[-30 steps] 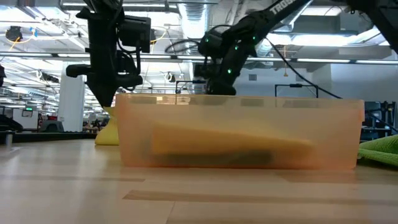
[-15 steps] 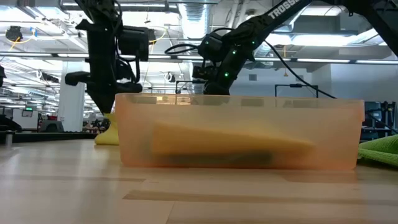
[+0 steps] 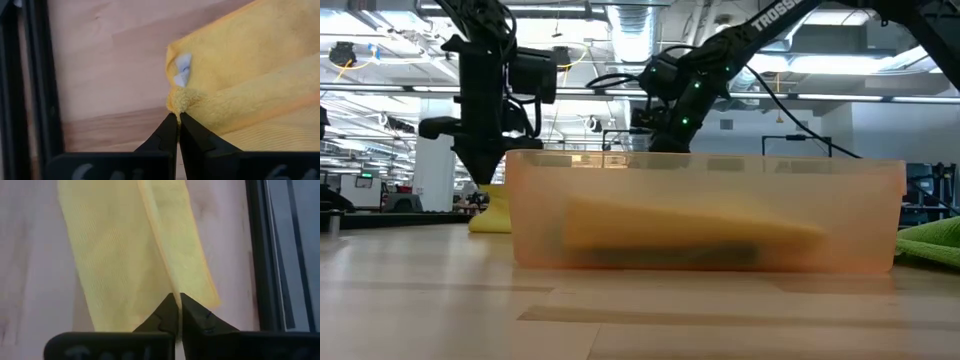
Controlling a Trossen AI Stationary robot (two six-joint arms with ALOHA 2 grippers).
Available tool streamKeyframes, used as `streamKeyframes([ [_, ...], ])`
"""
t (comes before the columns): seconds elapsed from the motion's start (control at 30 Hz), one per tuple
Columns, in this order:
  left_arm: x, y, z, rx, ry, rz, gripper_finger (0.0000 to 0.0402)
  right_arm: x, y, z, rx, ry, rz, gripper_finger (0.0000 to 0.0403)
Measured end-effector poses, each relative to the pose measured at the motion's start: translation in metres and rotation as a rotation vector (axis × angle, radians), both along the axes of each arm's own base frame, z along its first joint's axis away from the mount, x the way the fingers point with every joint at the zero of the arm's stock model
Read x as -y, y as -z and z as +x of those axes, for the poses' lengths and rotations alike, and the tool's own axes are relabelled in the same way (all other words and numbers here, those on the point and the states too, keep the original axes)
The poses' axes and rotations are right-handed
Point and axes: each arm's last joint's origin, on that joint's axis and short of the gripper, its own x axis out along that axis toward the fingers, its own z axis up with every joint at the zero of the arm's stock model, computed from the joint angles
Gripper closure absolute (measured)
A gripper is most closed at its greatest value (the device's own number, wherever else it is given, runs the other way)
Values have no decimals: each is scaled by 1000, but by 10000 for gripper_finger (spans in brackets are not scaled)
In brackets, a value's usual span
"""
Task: Fold microfiber towels
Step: Fold the yellow towel
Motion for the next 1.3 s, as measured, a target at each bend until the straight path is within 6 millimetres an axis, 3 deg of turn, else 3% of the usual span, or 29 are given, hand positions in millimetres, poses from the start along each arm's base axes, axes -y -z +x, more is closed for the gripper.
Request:
streamKeyframes([
  [0.27, -4, 0, -2, 1, -19, -6, 390, 2, 0, -1, 1, 10, -10, 314],
  [0.53, -13, 0, -5, -12, -22, 3, 295, 3, -1, 0, -5, 45, -65, 210],
  [0.7, -19, 0, -8, -21, -36, 15, 250, 3, -4, 1, -9, 50, -58, 169],
  [0.83, -17, -7, -6, -48, 71, 5, 236, 4, -15, 2, -14, 53, -51, 162],
  [1.07, 7, -30, 5, -69, 422, 33, 235, 1, -51, -9, -33, 69, 35, 164],
  [1.3, 6, -15, 27, 104, 610, -25, 235, -5, -78, -23, 10, 38, 80, 163],
])
